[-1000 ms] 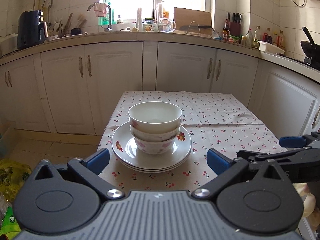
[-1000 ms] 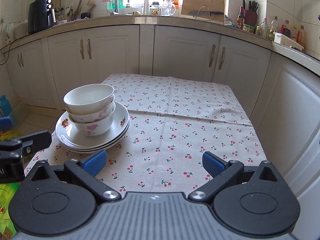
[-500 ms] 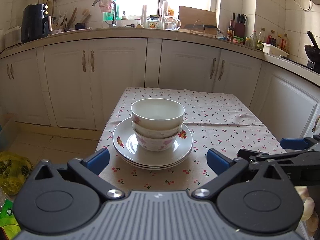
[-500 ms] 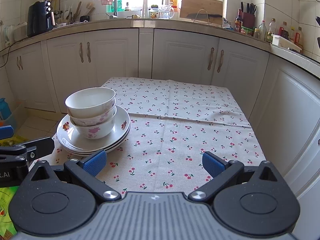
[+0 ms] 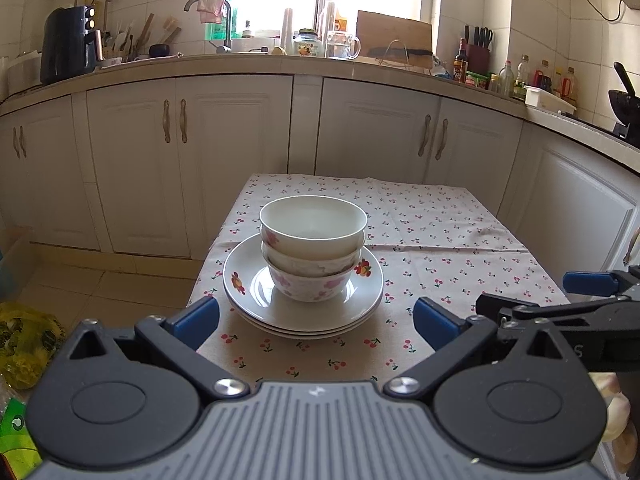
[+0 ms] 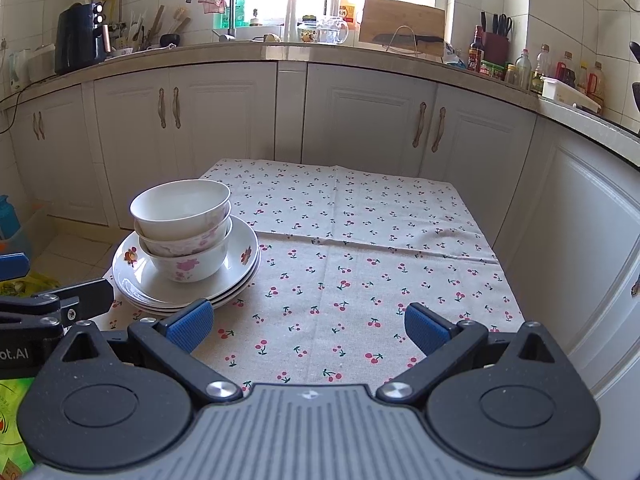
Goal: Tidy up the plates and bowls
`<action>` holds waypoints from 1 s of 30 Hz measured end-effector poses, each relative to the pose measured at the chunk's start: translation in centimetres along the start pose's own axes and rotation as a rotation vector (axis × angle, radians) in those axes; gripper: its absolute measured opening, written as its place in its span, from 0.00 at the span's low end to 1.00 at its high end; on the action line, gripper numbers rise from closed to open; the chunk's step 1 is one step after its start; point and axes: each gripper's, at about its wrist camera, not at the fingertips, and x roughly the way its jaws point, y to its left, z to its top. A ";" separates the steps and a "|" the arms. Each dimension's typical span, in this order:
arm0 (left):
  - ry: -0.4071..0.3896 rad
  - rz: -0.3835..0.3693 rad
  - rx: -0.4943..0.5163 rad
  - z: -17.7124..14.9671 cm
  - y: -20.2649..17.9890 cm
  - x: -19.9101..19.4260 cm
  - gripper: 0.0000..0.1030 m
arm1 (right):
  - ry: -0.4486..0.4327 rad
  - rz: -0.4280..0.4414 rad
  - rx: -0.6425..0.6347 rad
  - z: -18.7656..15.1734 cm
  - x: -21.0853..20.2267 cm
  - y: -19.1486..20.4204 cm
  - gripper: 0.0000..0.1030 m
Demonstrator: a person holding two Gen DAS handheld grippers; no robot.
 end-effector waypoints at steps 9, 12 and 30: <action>-0.003 -0.008 -0.008 0.1 0.0 0.0 0.99 | -0.012 -0.012 -0.004 0.2 -0.3 0.1 1.00; -0.003 -0.008 -0.008 0.1 0.0 0.0 0.99 | -0.014 -0.020 -0.009 0.2 -0.4 0.2 1.00; -0.001 -0.004 -0.011 0.1 0.1 0.0 1.00 | -0.020 -0.035 -0.017 0.2 -0.5 0.5 1.00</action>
